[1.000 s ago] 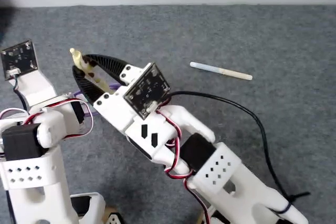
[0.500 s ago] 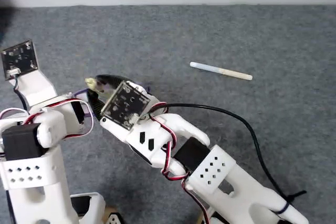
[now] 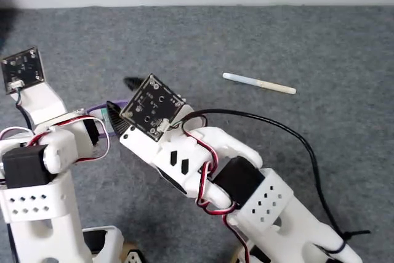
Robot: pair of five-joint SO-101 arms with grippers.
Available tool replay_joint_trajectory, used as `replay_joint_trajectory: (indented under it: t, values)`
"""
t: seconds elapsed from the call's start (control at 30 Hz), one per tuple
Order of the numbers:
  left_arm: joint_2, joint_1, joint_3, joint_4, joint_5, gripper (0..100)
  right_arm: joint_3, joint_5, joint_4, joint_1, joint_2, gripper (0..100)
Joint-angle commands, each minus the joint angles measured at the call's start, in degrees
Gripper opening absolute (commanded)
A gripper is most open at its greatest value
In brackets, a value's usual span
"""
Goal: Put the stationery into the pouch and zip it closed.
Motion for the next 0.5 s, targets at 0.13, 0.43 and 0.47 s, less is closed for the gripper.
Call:
replay_joint_trajectory:
  t: [0.13,0.43,0.47]
  values:
    - [0.0,-0.3,-3.0,0.0,0.5,1,-7.8,-13.6,11.9,8.7,-1.4,0.4]
    - [0.0,-0.3,-3.0,0.0,0.5,1,-9.8,-17.2,26.1,24.7,2.3,0.8]
    - [0.0,-0.3,-3.0,0.0,0.5,1,-9.8,-15.9,28.0,26.6,3.7,0.8]
